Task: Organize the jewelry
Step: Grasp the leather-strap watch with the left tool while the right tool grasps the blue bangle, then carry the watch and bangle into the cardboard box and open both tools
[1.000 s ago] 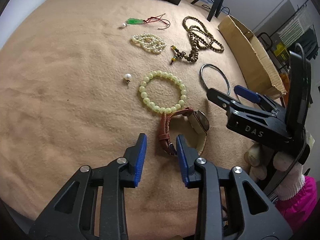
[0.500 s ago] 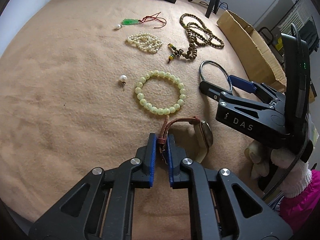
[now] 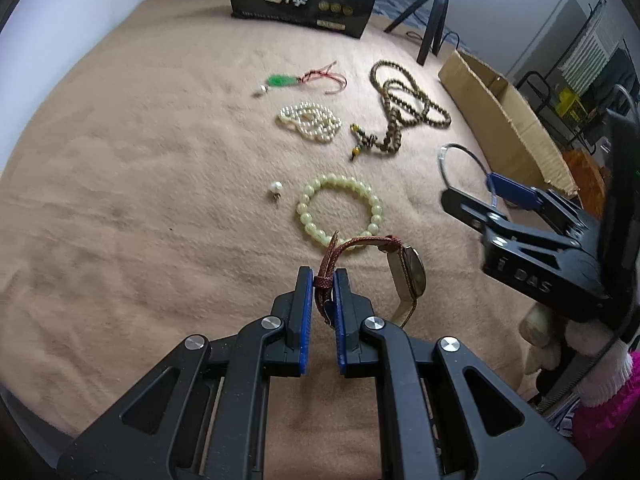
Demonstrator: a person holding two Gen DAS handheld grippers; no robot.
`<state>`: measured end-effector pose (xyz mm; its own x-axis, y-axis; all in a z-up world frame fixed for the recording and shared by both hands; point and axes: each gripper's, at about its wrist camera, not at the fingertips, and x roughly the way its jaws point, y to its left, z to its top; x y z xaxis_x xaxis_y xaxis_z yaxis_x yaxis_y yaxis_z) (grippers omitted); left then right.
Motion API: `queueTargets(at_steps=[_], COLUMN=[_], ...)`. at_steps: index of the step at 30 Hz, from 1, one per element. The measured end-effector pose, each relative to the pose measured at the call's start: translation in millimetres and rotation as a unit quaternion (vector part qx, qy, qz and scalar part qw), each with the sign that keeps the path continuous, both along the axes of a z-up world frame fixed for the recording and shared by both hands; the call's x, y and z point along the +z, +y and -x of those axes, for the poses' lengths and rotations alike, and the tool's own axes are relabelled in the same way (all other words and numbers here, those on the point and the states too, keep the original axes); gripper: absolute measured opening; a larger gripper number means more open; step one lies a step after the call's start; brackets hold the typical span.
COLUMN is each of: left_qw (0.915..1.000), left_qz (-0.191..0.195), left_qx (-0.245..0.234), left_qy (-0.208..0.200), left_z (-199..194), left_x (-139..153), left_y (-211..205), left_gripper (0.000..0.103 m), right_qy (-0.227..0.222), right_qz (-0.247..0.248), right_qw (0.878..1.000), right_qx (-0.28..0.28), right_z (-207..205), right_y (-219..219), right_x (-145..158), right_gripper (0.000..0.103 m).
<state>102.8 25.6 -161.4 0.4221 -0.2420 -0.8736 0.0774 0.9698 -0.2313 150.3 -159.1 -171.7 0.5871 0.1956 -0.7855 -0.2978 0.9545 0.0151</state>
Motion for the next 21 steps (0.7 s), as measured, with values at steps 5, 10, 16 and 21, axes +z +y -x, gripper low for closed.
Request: queueTargets(at_steps=[5,10,16,21], left_qw=[0.9998,0.9993,0.9980,0.9965], left_qz=[-0.001,0.012,0.027,0.032], left_qx=[-0.001,-0.008,-0.023,-0.038], left_qy=[-0.022,-0.036,-0.051,-0.067], left_z=[2,0,-11,-31], left_x=[14,30,51,69], left_y=[-5,-19,-44,-72], left_gripper=[0.008,0.008,0.008,0.008], right_qy=[-0.021,-0.043,-0.063,-0.066], right_qz=[-0.006,-0.007,-0.004,-0.002], right_qw=[1.000,0.999,0.996,0.994], right_qx=[-0.009,-0.026,-0.055,-0.082], right_z=[13,25,31,27], right_y=[-14,-36,-72,-104], right_x=[18,37,57,66], right_gripper=[0.071,0.071,0.071,0.071])
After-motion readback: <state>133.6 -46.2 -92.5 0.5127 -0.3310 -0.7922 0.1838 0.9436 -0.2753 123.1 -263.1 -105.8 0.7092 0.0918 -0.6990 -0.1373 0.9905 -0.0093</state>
